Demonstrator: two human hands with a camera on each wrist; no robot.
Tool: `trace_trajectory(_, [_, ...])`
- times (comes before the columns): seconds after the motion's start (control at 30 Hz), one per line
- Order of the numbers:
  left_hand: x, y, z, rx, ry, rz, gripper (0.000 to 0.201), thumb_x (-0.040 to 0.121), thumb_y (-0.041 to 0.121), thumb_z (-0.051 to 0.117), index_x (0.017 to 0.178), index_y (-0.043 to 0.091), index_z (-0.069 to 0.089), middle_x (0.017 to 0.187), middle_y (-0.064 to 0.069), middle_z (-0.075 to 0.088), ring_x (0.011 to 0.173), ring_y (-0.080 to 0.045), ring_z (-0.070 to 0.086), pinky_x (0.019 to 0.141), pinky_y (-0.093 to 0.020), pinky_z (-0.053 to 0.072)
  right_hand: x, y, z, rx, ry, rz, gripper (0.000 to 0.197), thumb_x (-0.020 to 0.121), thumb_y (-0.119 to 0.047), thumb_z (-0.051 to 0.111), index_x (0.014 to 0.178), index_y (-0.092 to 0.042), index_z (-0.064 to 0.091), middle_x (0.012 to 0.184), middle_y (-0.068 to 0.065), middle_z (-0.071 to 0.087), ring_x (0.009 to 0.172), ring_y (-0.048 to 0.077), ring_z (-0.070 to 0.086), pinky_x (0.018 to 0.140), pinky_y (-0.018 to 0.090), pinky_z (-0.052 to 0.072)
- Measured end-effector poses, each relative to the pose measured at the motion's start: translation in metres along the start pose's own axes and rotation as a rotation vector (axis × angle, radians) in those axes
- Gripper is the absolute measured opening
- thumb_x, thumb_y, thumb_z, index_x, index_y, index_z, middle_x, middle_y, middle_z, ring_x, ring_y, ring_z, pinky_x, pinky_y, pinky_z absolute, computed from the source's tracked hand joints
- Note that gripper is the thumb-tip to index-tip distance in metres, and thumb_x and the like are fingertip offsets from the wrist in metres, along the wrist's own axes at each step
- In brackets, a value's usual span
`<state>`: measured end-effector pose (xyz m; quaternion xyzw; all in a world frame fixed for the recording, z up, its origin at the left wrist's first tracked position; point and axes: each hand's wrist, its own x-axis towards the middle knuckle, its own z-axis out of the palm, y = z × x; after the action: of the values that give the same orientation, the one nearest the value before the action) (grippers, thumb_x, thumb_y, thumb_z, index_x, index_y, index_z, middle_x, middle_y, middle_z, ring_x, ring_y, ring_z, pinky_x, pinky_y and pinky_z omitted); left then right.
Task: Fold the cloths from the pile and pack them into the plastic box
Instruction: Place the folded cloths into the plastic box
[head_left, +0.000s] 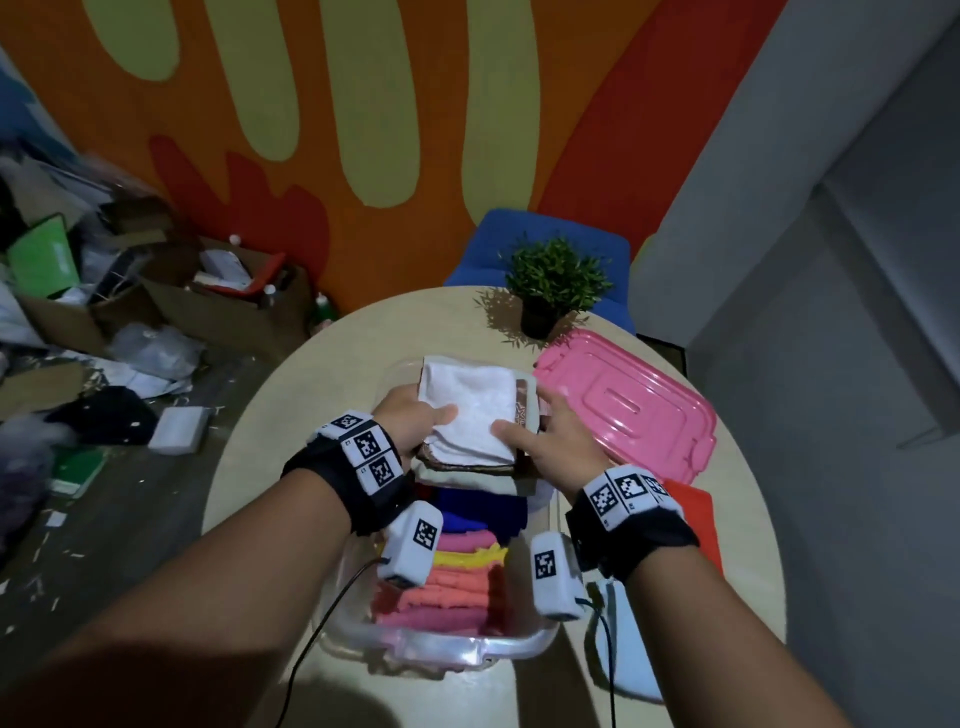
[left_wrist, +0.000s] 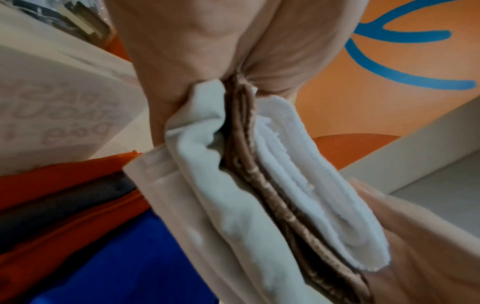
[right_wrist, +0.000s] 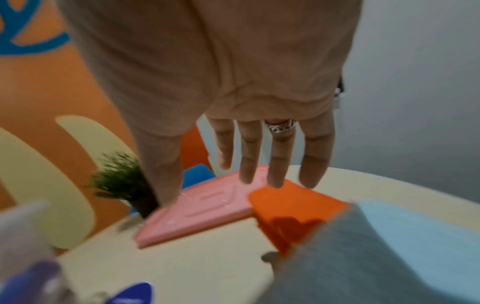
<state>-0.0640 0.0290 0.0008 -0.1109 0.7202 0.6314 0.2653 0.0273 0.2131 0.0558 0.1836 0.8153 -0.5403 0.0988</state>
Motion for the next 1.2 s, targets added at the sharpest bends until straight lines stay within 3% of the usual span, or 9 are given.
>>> trace_trajectory(0.17, [0.032, -0.01, 0.003, 0.409, 0.053, -0.098, 0.047, 0.092, 0.026, 0.069, 0.13, 0.0, 0.057, 0.12, -0.013, 0.064, 0.11, -0.033, 0.062, 0.091, -0.039, 0.05, -0.01, 0.023, -0.049, -0.04, 0.254, -0.017, 0.043, 0.093, -0.026, 0.066, 0.133, -0.019, 0.053, 0.108, -0.003, 0.065, 0.092, 0.016, 0.066, 0.075, 0.035, 0.06])
trace_trajectory(0.27, [0.04, -0.029, 0.005, 0.599, 0.111, -0.125, 0.04, 0.093, 0.013, 0.06, 0.129, -0.004, 0.057, 0.119, -0.019, 0.063, 0.113, -0.036, 0.062, 0.084, -0.038, 0.05, -0.025, 0.067, -0.088, -0.2, 0.373, 0.146, 0.033, 0.088, -0.025, 0.071, 0.118, -0.018, 0.06, 0.101, 0.003, 0.069, 0.086, 0.02, 0.067, 0.082, 0.041, 0.057])
trace_trajectory(0.53, [0.068, -0.029, 0.015, 0.498, 0.159, -0.048, 0.038, 0.088, 0.011, 0.064, 0.124, 0.0, 0.061, 0.12, -0.018, 0.066, 0.106, -0.037, 0.065, 0.094, -0.045, 0.053, -0.063, 0.2, -0.126, -0.48, 0.183, 0.734, 0.134, 0.034, -0.054, 0.096, 0.143, -0.01, 0.031, 0.132, 0.014, 0.053, 0.117, 0.035, 0.056, 0.098, 0.045, 0.049])
trace_trajectory(0.63, [0.101, -0.059, 0.003, 0.61, 0.121, -0.043, 0.067, 0.071, 0.046, 0.063, 0.127, 0.01, 0.058, 0.119, -0.012, 0.067, 0.101, -0.033, 0.066, 0.092, -0.042, 0.054, -0.06, 0.247, -0.122, -0.458, 0.084, 0.831, 0.158, 0.004, -0.071, 0.086, 0.139, -0.004, 0.039, 0.131, 0.013, 0.058, 0.116, 0.03, 0.059, 0.098, 0.04, 0.051])
trace_trajectory(0.73, [0.127, -0.078, -0.006, 0.614, 0.13, -0.081, 0.084, 0.058, 0.062, 0.058, 0.126, 0.013, 0.059, 0.115, -0.013, 0.07, 0.096, -0.031, 0.068, 0.088, -0.042, 0.056, -0.058, 0.276, -0.113, -0.37, 0.066, 0.806, 0.145, 0.02, -0.068, 0.089, 0.142, -0.005, 0.042, 0.138, 0.012, 0.055, 0.122, 0.028, 0.056, 0.102, 0.039, 0.047])
trace_trajectory(0.83, [0.091, -0.049, 0.004, 0.524, 0.105, -0.07, 0.054, 0.078, 0.036, 0.074, 0.122, 0.007, 0.064, 0.116, -0.016, 0.069, 0.103, -0.034, 0.067, 0.093, -0.044, 0.055, -0.067, 0.265, -0.1, -0.24, 0.106, 0.691, 0.138, 0.016, -0.064, 0.092, 0.136, -0.01, 0.051, 0.13, 0.009, 0.061, 0.115, 0.026, 0.058, 0.097, 0.04, 0.049])
trace_trajectory(0.97, [0.056, -0.032, 0.023, 0.314, 0.014, -0.058, 0.044, 0.078, 0.025, 0.078, 0.117, 0.007, 0.067, 0.118, -0.01, 0.069, 0.106, -0.03, 0.067, 0.098, -0.043, 0.052, -0.078, 0.237, -0.083, -0.078, 0.147, 0.689, 0.092, 0.049, -0.034, 0.098, 0.127, -0.004, 0.058, 0.114, 0.009, 0.063, 0.101, 0.025, 0.057, 0.068, 0.029, 0.046])
trace_trajectory(1.03, [0.049, -0.03, 0.027, 0.275, -0.022, -0.08, 0.031, 0.092, 0.011, 0.068, 0.121, 0.001, 0.064, 0.118, -0.01, 0.066, 0.108, -0.027, 0.064, 0.098, -0.037, 0.049, -0.08, 0.239, -0.081, -0.017, 0.15, 0.76, 0.097, 0.032, -0.04, 0.1, 0.112, -0.002, 0.062, 0.105, 0.011, 0.066, 0.093, 0.027, 0.061, 0.063, 0.029, 0.046])
trace_trajectory(1.2, [0.136, -0.093, 0.01, 0.366, -0.002, -0.072, 0.081, 0.052, 0.057, 0.074, 0.125, 0.022, 0.063, 0.119, -0.007, 0.07, 0.102, -0.028, 0.069, 0.094, -0.045, 0.055, -0.087, 0.249, -0.078, 0.106, 0.227, 0.782, 0.062, 0.055, -0.028, 0.096, 0.1, 0.004, 0.068, 0.086, 0.015, 0.073, 0.081, 0.032, 0.068, 0.068, 0.037, 0.055])
